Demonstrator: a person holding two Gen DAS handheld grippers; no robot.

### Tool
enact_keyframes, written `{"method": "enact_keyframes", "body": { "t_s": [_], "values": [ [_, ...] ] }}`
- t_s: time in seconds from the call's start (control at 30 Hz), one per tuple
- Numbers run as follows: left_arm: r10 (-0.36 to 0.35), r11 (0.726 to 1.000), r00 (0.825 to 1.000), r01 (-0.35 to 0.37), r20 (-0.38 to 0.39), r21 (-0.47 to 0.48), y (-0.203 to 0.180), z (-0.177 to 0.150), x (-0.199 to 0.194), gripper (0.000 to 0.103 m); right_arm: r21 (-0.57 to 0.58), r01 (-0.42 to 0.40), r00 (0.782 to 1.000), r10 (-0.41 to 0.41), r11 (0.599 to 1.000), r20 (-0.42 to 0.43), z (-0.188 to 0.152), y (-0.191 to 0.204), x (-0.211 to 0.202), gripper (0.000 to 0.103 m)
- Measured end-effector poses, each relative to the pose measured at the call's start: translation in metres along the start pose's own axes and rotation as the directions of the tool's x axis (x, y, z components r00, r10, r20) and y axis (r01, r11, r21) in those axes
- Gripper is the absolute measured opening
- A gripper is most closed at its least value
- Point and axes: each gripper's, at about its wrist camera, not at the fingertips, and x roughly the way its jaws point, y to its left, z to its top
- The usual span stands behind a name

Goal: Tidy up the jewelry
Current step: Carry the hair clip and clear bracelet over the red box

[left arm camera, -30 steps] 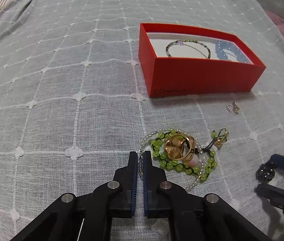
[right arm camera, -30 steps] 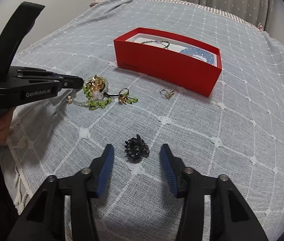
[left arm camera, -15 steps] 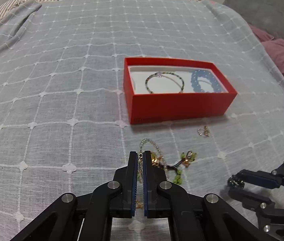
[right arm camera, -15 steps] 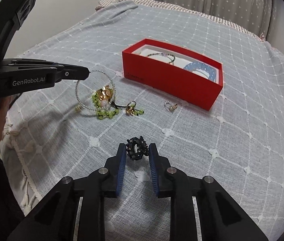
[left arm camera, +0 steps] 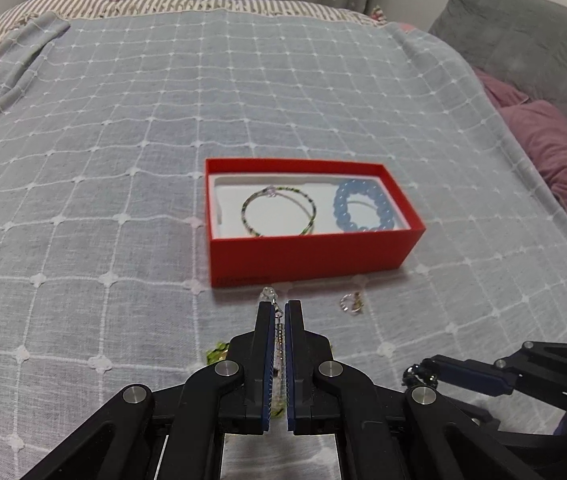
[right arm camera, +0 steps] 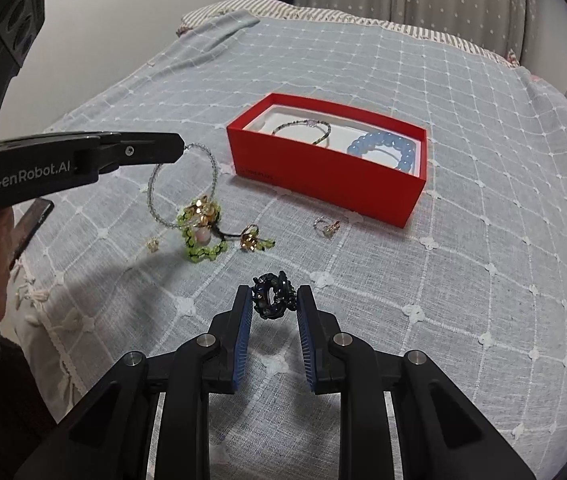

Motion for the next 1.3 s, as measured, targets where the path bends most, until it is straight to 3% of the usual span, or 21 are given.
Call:
{"method": "enact_keyframes", "body": {
  "t_s": [0.73, 1.07, 1.3],
  "values": [
    [-0.101, 0.986, 0.989, 0.115, 0.110, -0.124, -0.014, 0.055, 0.021, 0.000, 0.130, 0.018, 0.993, -0.032, 0.991, 0.109, 0.051, -0.048, 0.000, 0.024],
    [-0.210, 0.946, 0.968, 0.236, 0.134, -0.221, 0.000, 0.068, 0.049, 0.000, 0.158, 0.027, 0.990, -0.048, 0.987, 0.130, 0.068, -0.067, 0.013, 0.024],
    [-0.112, 0.963, 0.991, 0.127, 0.073, -0.240, 0.017, 0.062, 0.080, 0.000, 0.170, 0.030, 0.990, -0.053, 0.985, 0.128, 0.075, -0.072, 0.026, 0.024]
  ]
}}
